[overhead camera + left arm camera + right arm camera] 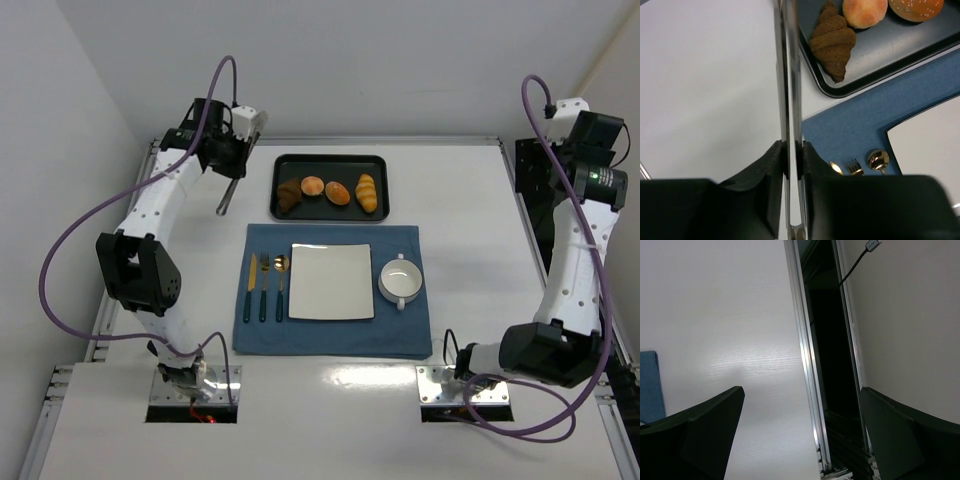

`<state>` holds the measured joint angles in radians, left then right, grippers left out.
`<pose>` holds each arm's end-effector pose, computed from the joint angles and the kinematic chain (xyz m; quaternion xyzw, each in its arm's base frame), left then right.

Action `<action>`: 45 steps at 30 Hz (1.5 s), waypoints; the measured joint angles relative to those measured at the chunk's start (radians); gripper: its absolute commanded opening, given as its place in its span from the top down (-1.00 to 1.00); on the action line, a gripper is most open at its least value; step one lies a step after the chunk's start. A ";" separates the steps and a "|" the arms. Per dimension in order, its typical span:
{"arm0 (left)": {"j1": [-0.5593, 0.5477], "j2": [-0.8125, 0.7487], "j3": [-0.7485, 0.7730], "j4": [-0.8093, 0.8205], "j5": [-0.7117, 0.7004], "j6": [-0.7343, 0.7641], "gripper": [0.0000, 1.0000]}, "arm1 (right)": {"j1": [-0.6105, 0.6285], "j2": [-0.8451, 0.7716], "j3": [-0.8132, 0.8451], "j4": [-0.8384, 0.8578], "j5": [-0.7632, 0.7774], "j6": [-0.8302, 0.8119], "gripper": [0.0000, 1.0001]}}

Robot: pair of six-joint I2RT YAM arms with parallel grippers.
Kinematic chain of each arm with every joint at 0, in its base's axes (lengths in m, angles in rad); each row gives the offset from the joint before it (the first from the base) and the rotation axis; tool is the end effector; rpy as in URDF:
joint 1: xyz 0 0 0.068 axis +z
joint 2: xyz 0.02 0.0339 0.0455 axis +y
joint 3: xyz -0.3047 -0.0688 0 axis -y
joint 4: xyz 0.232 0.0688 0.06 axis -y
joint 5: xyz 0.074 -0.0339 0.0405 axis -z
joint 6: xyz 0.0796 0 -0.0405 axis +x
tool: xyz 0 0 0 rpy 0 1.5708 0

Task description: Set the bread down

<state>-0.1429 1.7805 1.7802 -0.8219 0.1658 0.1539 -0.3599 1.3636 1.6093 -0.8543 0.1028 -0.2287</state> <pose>0.4131 -0.0727 0.3597 0.1671 0.9129 -0.0751 0.3648 0.2718 -0.1110 0.4387 0.0818 0.8819 -0.1776 0.4291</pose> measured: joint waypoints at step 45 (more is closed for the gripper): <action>-0.177 -0.067 -0.174 0.045 -0.043 -0.035 -0.14 | -0.047 -0.014 0.000 0.000 -0.053 0.000 -1.00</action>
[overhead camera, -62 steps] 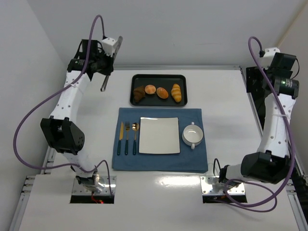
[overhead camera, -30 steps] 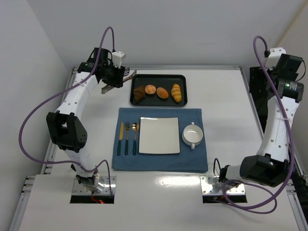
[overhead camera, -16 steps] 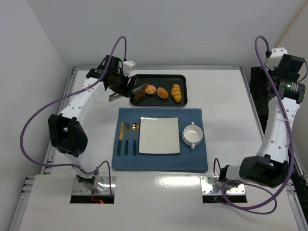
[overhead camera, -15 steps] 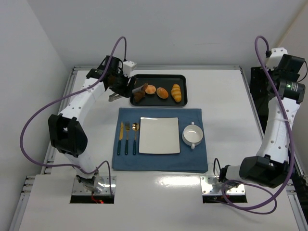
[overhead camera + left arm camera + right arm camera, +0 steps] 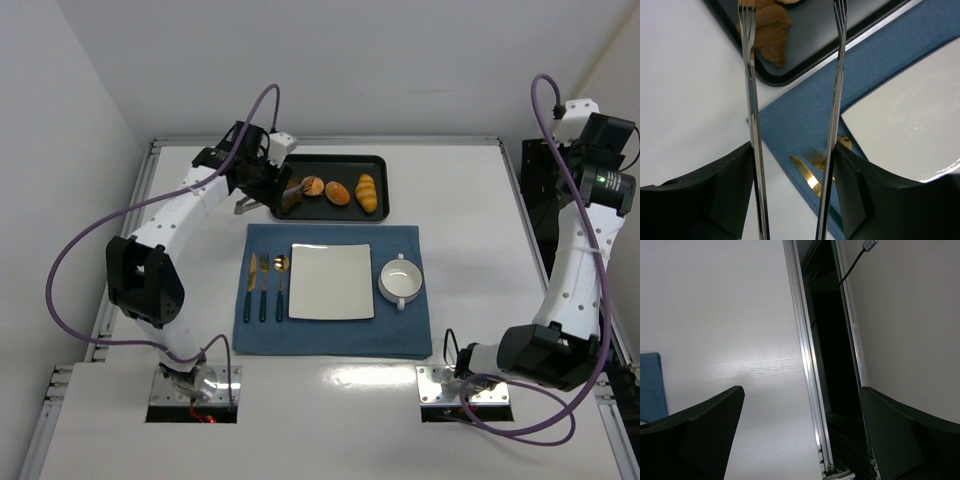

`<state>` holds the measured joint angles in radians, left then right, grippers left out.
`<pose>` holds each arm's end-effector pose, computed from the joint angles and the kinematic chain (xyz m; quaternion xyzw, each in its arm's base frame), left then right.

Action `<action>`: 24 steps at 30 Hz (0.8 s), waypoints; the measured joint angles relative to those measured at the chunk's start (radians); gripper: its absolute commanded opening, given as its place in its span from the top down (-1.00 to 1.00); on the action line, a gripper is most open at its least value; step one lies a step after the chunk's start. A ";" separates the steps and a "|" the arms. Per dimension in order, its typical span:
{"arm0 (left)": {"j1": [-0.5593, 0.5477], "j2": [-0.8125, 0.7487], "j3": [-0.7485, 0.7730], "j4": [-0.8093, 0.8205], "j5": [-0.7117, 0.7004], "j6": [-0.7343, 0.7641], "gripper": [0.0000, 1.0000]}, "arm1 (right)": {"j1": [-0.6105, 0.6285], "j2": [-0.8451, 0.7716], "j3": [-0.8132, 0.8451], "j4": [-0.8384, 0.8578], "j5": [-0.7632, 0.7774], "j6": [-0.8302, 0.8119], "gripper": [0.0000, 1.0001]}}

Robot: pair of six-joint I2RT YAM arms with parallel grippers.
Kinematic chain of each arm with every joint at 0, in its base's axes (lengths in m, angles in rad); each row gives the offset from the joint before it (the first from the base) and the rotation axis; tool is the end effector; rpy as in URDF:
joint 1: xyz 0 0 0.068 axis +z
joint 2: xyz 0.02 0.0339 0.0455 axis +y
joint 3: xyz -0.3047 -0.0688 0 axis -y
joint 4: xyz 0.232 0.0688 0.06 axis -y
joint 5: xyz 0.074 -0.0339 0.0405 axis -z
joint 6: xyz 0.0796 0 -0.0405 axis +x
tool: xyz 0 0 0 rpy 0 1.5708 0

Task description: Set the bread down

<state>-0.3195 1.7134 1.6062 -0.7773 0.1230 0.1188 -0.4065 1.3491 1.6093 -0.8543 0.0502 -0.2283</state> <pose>0.3742 -0.1341 0.3316 0.2245 0.9129 -0.0912 0.3283 0.2638 -0.1179 0.4425 0.0903 0.8783 -0.1674 0.4387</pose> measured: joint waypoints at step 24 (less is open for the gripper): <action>-0.170 0.288 0.248 0.003 0.039 0.061 -0.16 | -0.018 0.000 0.000 -0.001 -0.008 0.000 -1.00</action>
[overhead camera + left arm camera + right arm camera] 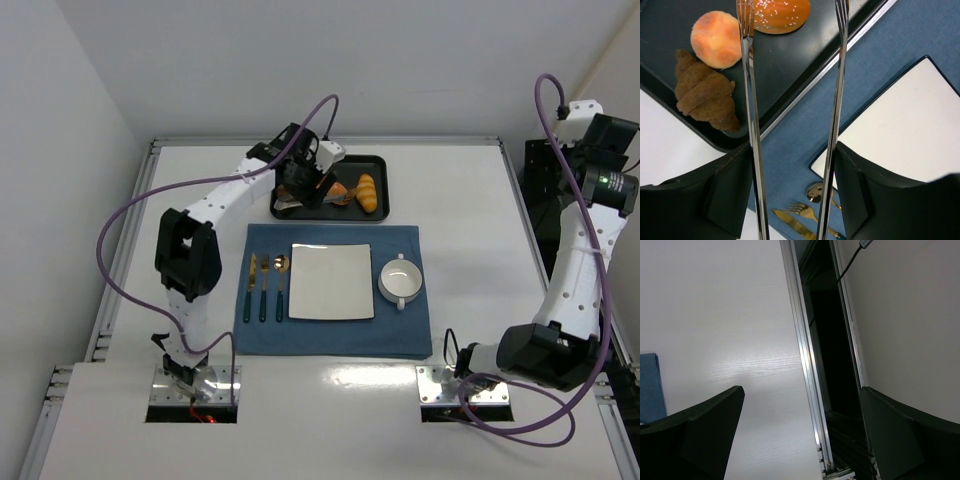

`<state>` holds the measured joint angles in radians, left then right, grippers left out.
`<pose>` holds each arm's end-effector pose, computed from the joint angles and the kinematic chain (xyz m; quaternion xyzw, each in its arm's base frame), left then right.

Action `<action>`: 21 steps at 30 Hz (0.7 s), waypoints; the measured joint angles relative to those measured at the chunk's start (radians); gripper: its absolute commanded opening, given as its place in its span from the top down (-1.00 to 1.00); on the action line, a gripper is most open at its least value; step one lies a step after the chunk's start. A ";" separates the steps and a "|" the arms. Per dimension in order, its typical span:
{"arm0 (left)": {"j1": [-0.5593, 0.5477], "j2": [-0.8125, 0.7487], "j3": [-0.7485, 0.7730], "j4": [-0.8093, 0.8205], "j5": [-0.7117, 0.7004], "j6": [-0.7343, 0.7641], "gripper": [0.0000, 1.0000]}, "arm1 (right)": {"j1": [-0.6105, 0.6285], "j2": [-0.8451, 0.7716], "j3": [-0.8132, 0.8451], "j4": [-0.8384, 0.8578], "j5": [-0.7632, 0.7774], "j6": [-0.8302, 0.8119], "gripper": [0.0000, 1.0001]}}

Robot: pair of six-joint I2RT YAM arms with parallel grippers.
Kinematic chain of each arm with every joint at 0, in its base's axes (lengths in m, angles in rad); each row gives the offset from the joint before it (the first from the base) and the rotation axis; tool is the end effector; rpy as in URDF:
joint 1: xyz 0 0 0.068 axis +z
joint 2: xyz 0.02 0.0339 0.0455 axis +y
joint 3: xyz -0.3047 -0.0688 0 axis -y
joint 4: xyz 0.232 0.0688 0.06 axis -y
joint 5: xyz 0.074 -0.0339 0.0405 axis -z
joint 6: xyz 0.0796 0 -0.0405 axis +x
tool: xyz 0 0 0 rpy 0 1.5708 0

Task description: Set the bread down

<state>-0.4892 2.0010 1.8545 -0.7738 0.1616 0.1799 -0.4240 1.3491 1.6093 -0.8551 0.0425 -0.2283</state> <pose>0.4157 -0.2358 0.2945 0.3345 0.8836 -0.1246 0.3029 0.2619 -0.1219 0.4424 0.0962 0.8779 -0.1680 0.4380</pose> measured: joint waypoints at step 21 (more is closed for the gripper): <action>-0.001 0.074 0.017 0.054 -0.058 -0.005 -0.21 | -0.020 0.000 0.000 -0.007 -0.018 0.000 -1.00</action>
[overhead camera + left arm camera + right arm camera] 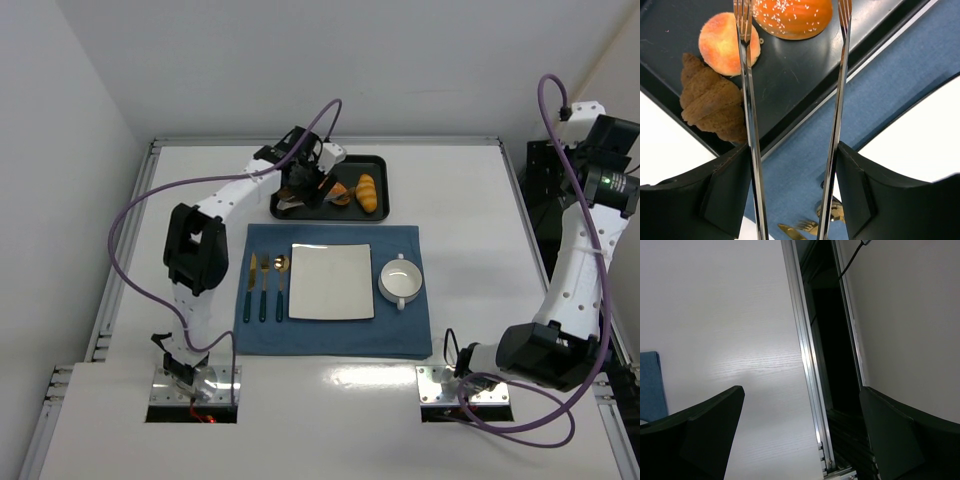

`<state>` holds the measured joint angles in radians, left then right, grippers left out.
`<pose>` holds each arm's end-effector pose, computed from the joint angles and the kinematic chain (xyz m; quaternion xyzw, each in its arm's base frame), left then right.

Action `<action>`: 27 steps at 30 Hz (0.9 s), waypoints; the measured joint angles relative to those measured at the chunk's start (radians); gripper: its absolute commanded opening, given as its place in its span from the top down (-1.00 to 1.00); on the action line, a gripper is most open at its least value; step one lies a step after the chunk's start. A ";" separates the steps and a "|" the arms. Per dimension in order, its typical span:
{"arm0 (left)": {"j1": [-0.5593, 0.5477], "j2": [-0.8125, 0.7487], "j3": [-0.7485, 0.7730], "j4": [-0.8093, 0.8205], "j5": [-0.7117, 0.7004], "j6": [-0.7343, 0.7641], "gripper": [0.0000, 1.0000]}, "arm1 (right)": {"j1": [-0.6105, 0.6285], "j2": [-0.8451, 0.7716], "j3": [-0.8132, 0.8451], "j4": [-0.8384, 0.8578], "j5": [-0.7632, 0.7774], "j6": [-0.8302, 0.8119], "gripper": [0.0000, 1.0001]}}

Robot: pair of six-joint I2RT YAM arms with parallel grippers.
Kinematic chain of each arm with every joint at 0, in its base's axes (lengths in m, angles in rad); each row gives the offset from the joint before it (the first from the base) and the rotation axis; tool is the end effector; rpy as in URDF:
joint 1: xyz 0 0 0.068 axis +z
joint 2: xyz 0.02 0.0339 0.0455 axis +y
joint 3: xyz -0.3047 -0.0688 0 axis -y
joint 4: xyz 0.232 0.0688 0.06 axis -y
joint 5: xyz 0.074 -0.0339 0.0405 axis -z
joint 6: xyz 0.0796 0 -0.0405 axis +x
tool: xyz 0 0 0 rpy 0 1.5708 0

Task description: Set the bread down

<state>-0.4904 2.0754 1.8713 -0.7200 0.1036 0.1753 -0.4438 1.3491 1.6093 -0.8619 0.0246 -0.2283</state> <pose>0.4363 -0.2423 0.2697 0.3249 0.8896 -0.0983 0.3057 0.2596 -0.1256 0.4415 0.1009 0.8791 -0.1639 0.4361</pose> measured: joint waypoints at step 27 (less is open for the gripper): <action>0.008 0.096 0.021 0.003 0.001 0.000 -0.23 | -0.028 0.000 0.000 -0.008 -0.039 0.000 -1.00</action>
<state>-0.4828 2.1712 1.8927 -0.7170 0.1047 0.1753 -0.4721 1.3491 1.6093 -0.8700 -0.0147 -0.2283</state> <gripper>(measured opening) 0.614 1.001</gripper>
